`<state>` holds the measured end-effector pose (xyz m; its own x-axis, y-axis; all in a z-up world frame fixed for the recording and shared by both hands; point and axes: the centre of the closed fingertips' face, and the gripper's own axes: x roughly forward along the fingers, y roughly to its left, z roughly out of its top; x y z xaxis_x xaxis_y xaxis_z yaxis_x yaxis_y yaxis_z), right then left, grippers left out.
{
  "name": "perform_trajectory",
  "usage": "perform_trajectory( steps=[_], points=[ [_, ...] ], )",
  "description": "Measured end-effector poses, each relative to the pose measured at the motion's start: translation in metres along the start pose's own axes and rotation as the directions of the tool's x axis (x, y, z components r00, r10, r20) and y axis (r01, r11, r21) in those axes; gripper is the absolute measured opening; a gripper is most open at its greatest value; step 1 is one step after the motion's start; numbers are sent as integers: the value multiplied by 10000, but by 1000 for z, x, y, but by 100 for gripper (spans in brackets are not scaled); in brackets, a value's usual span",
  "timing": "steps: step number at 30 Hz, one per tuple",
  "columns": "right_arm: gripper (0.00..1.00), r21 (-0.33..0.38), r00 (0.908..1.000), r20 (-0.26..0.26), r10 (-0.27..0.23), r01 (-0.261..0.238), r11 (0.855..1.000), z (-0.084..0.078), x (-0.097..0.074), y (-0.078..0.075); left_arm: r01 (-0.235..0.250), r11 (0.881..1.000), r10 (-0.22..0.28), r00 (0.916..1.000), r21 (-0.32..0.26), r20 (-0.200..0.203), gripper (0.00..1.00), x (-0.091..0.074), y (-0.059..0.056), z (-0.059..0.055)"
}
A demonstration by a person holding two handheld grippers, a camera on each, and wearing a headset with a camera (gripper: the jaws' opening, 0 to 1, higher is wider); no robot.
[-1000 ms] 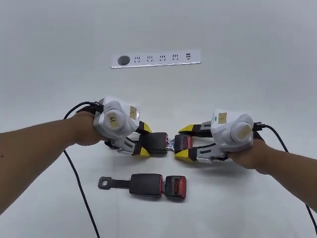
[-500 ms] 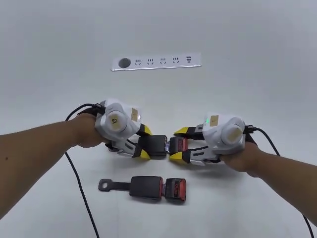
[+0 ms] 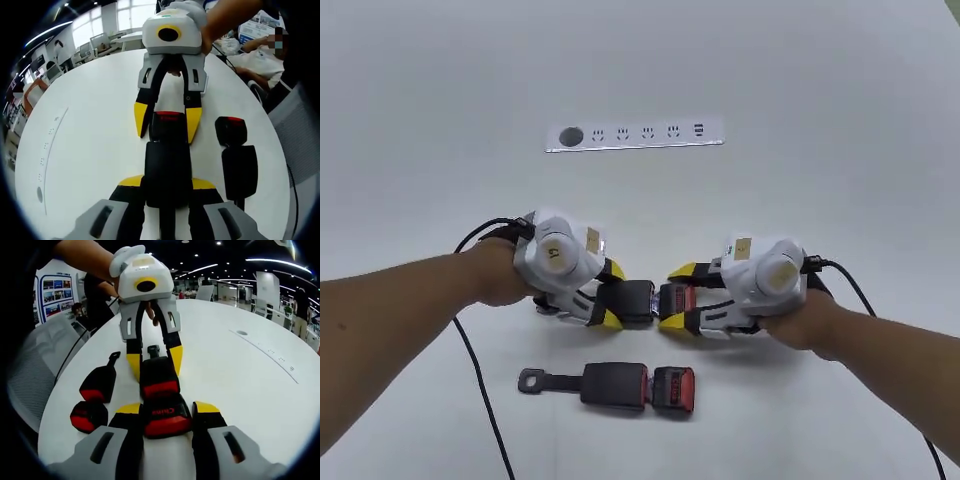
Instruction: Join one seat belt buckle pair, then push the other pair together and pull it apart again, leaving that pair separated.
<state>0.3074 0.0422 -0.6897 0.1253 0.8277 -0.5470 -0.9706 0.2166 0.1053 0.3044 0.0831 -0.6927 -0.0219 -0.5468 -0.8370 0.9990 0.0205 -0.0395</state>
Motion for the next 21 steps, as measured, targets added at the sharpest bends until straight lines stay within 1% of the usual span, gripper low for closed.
perform_trajectory(
  steps=[5, 12, 17, 21],
  points=[
    [36, -31, 10000, -45, 16, -16, 10000, -1, 1, -1, -18, 10000, 18, 10000, -17, -96, 33, 0, 0, 1],
    [36, -80, 10000, -72, 22, -22, 10000, -1, 2, -1, -33, 10000, 33, 9999, -36, -101, 34, -1, -2, 3],
    [36, -111, 10000, -76, 6, -7, 9999, 0, 2, 0, -36, 10000, 36, 9999, -9, -149, 34, 0, 0, 0],
    [36, -162, 9999, -126, 9, -11, 9999, 1, 1, 2, -134, 9999, 134, 9999, -109, -34, 34, -1, -2, 2]
  ],
)
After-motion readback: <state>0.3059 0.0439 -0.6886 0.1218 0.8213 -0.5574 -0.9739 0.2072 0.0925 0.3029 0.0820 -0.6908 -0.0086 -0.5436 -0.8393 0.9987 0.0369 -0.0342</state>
